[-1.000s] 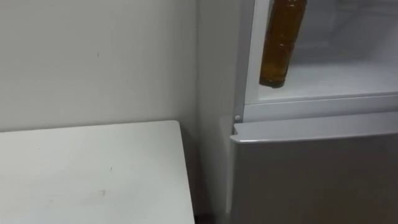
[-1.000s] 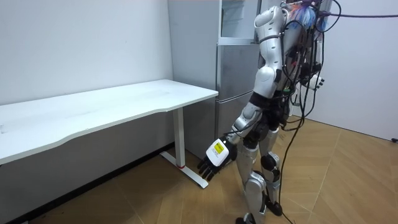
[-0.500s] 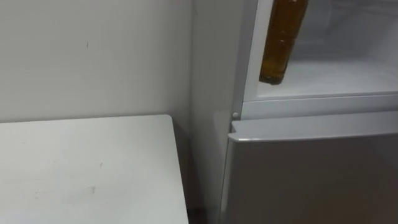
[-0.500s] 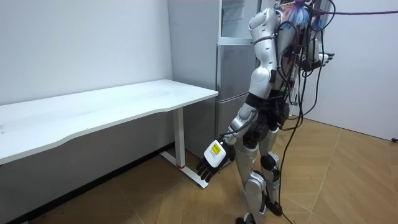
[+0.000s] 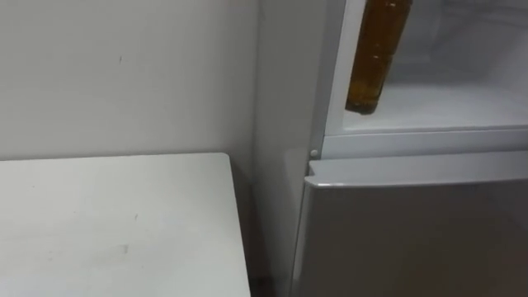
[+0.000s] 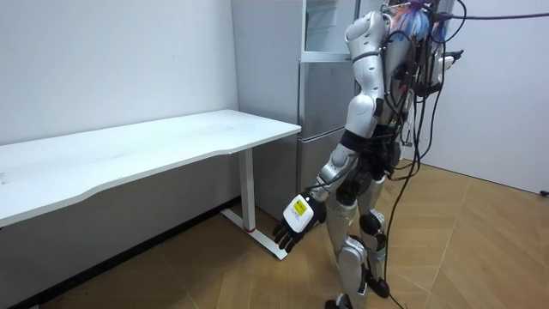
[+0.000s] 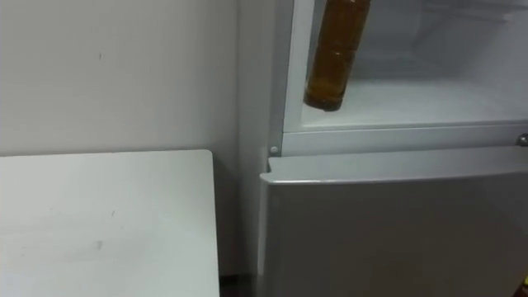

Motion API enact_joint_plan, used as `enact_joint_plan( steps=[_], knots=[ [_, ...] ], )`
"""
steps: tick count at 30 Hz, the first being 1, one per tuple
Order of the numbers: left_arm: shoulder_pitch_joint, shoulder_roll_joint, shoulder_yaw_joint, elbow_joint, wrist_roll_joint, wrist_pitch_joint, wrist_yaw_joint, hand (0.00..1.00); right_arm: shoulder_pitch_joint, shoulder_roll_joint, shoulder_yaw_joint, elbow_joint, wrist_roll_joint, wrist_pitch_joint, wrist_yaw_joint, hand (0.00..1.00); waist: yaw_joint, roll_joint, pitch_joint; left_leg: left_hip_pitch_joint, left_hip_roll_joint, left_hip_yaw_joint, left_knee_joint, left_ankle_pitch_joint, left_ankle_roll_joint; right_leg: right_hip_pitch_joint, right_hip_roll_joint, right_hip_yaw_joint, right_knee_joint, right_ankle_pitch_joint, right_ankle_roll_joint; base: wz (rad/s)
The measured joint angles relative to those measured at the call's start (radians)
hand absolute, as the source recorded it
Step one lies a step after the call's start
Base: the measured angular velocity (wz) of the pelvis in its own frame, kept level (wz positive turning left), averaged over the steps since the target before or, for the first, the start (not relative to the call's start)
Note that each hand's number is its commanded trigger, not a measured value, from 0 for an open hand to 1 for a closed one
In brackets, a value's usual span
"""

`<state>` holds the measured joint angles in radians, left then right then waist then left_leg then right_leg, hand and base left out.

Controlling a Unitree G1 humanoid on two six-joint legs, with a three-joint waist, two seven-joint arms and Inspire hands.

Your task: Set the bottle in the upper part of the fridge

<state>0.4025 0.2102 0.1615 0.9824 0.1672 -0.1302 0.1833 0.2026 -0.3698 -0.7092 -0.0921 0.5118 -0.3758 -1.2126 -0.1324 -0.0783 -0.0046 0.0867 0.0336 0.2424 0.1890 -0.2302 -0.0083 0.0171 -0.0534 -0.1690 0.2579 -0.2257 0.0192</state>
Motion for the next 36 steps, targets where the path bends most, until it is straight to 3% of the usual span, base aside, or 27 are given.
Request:
enact_joint_plan(
  steps=[11, 18, 24, 28, 31, 36],
  knots=[
    [-0.001, 0.000, -0.004, 0.001, 0.003, 0.000, -0.042, 0.00, 0.003, 0.000, 0.018, -0.015, -0.143, 0.007, -0.007, 0.00, 0.001, 0.003, 0.0021, 0.005, -0.002, 0.000, 0.000, 0.000, 0.000, 0.001, -0.002, 0.001, 0.004, -0.008, -0.001, 0.00],
    [-0.003, -0.011, -0.003, 0.021, 0.004, 0.000, -0.047, 0.00, 0.038, 0.001, 0.054, -0.097, -0.249, 0.011, -0.007, 0.00, 0.009, 0.019, 0.0095, 0.007, -0.002, 0.001, -0.002, 0.000, 0.000, 0.001, -0.002, 0.001, 0.003, -0.008, 0.000, 0.00],
    [-0.008, -0.029, 0.000, 0.024, 0.063, 0.000, -0.062, 0.00, 0.054, 0.003, 0.108, -0.139, -0.473, 0.029, 0.023, 0.00, 0.043, 0.021, 0.0083, 0.013, -0.004, 0.003, -0.001, 0.000, 0.000, 0.000, -0.005, 0.002, 0.019, -0.012, 0.000, -0.01],
    [-0.007, -0.036, 0.001, 0.029, 0.063, 0.000, -0.068, 0.00, 0.054, 0.003, 0.139, -0.152, -0.521, 0.031, 0.047, 0.00, 0.057, 0.021, 0.0082, 0.014, -0.004, 0.003, -0.001, 0.000, 0.000, 0.000, -0.007, 0.001, 0.021, -0.012, 0.000, 0.00],
    [0.001, -0.034, 0.001, 0.029, 0.063, 0.000, -0.069, 0.00, 0.049, 0.002, 0.139, -0.198, -0.520, 0.047, 0.082, 0.00, 0.061, 0.016, 0.0070, 0.018, -0.004, 0.003, -0.001, 0.000, 0.000, 0.003, -0.007, 0.001, 0.022, -0.013, 0.000, 0.00],
    [-0.001, -0.028, 0.001, 0.024, 0.065, 0.000, -0.069, 0.00, 0.049, 0.000, 0.141, -0.288, -0.524, 0.028, 0.099, 0.00, 0.079, -0.013, 0.0105, 0.023, -0.003, -0.001, -0.001, 0.000, 0.000, 0.015, -0.004, 0.001, 0.012, -0.012, -0.001, 0.00]
  ],
)
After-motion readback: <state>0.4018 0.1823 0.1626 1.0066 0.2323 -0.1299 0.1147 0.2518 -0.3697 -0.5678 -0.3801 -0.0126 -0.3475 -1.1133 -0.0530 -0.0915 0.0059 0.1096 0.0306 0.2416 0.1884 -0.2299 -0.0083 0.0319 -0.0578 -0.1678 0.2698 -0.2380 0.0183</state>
